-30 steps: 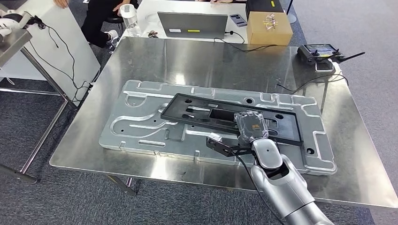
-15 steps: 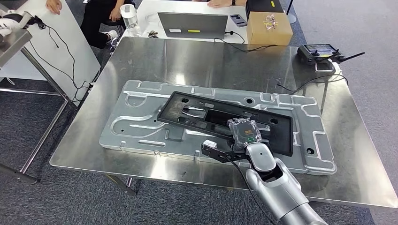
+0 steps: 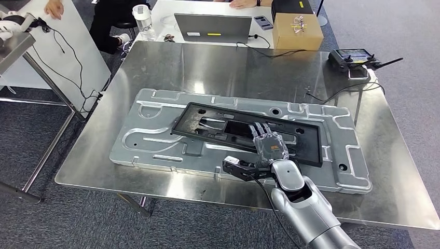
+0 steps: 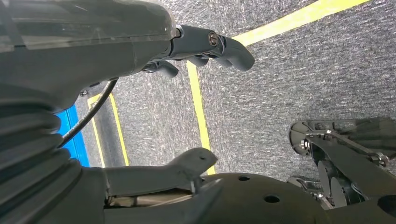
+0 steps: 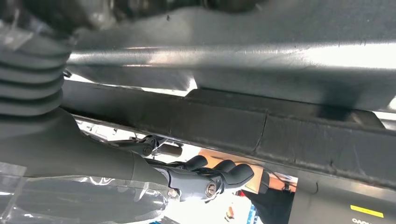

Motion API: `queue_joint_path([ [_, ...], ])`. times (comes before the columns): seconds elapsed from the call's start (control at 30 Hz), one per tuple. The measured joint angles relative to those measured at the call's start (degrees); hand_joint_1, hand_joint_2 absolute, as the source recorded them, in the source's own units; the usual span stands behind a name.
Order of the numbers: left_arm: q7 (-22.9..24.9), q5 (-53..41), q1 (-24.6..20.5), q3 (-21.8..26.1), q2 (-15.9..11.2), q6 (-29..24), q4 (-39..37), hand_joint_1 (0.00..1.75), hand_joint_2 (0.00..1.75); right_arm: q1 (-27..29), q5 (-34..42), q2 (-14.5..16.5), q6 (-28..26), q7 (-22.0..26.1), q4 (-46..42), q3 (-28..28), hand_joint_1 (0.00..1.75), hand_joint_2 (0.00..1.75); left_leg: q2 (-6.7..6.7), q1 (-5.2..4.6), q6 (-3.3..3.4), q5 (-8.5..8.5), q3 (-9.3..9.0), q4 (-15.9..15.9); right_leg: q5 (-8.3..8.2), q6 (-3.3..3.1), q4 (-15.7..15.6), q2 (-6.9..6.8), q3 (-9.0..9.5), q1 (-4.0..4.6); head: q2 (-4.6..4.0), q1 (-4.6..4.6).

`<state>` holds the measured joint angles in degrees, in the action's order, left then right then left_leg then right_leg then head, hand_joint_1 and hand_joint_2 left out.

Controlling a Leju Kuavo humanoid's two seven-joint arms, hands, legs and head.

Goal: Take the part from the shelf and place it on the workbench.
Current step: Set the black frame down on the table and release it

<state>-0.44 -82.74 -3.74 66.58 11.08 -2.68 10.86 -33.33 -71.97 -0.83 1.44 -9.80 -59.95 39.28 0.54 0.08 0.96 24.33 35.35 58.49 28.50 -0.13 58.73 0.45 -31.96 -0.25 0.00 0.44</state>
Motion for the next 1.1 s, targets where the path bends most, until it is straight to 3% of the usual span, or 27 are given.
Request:
queue_joint_path([
  [0.33,-0.08,0.46,0.01,0.07,0.00,0.25,0.00,0.00,0.00,0.43,-0.17,-0.18,-0.01,-0.13,-1.65,0.00,0.00,0.00,-0.02,0.00,0.00,0.00,0.00,0.00,0.00,0.00,0.00,0.01,-0.02,0.00,0.00,0.00],
  [0.8,-0.64,1.24,0.05,1.01,0.00,-0.53,0.00,0.00,0.00,0.87,-2.08,-1.79,0.63,-0.43,-18.48,1.27,0.00,0.00,-0.04,0.00,0.00,0.00,0.02,0.00,0.00,0.00,0.00,0.00,-0.02,-0.01,0.00,0.00],
  [1.1,-1.20,1.25,0.07,1.15,0.03,-0.80,0.00,0.00,0.00,0.88,-2.67,-2.76,0.50,-0.32,-23.67,2.74,0.00,0.00,-0.04,0.00,0.00,0.00,0.01,0.00,0.00,0.00,0.00,0.00,-0.01,-0.01,0.00,0.00],
])
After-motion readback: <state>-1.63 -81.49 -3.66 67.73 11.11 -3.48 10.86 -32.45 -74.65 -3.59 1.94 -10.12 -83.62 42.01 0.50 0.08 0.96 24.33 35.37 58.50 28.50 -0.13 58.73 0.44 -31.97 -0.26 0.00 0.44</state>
